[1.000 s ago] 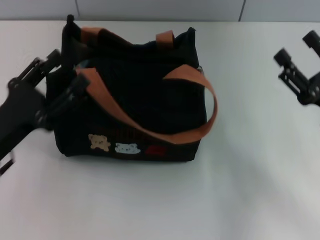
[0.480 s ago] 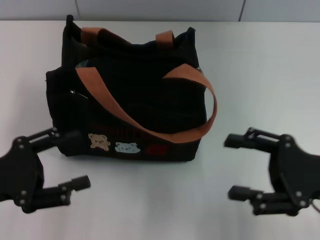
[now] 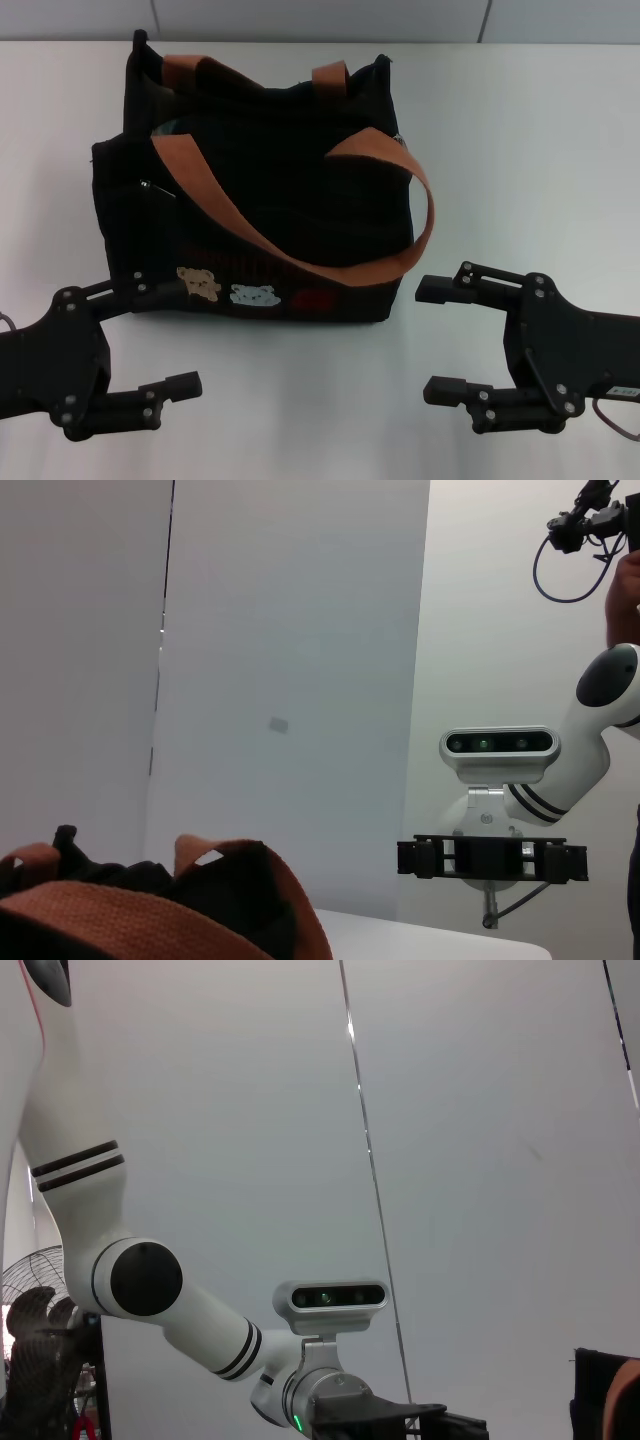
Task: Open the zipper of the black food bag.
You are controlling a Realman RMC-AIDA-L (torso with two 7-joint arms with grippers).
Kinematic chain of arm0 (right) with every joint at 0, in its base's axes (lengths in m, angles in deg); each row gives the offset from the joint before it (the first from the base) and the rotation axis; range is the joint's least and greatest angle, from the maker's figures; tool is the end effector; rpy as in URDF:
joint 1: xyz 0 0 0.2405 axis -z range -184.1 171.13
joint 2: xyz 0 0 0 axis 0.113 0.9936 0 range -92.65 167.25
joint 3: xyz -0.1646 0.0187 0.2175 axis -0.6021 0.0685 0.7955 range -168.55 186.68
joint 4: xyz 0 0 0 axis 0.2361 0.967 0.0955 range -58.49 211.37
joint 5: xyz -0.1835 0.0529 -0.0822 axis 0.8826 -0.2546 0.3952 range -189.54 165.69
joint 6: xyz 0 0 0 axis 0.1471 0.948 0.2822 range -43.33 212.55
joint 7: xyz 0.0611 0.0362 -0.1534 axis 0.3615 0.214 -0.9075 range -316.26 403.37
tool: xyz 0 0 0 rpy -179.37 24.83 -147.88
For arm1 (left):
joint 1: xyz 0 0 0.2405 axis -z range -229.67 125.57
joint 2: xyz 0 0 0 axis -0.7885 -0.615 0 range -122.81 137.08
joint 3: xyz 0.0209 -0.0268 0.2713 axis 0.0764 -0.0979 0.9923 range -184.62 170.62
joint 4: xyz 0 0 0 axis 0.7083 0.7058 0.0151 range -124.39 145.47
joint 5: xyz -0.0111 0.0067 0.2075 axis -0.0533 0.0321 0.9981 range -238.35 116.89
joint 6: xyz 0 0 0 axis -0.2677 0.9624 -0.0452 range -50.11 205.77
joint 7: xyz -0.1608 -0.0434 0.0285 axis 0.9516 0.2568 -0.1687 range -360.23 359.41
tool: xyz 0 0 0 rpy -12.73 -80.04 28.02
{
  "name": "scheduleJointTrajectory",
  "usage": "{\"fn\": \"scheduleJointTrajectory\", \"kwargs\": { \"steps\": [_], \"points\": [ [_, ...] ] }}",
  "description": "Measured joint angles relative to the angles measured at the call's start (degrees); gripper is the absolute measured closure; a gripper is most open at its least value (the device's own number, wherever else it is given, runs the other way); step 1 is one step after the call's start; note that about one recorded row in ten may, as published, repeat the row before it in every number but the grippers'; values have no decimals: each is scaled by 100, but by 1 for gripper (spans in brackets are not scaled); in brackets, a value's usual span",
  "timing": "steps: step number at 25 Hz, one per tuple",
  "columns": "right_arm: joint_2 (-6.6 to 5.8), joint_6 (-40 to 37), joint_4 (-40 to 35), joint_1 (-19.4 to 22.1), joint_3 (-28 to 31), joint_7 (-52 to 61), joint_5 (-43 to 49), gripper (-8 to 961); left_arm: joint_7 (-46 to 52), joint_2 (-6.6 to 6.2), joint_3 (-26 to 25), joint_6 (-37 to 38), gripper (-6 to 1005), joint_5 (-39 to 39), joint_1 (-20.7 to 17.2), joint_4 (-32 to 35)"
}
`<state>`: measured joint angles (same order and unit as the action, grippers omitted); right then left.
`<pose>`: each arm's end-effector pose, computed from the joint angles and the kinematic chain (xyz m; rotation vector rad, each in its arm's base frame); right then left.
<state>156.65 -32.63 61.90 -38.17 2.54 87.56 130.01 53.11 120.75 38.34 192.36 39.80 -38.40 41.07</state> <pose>0.2368 0.2434 -0.0500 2.8120 -0.1677 -1.3873 -0.2997 0.2156 0.0087 -2.7350 -0.2459 -1.1201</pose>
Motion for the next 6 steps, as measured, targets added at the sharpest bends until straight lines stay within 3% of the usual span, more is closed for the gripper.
{"fn": "scheduleJointTrajectory", "kwargs": {
  "steps": [6],
  "points": [
    [-5,-57,-3,-4,-15,-20,12,153,83,31,10,0,197,2,56,9]
  ]
}}
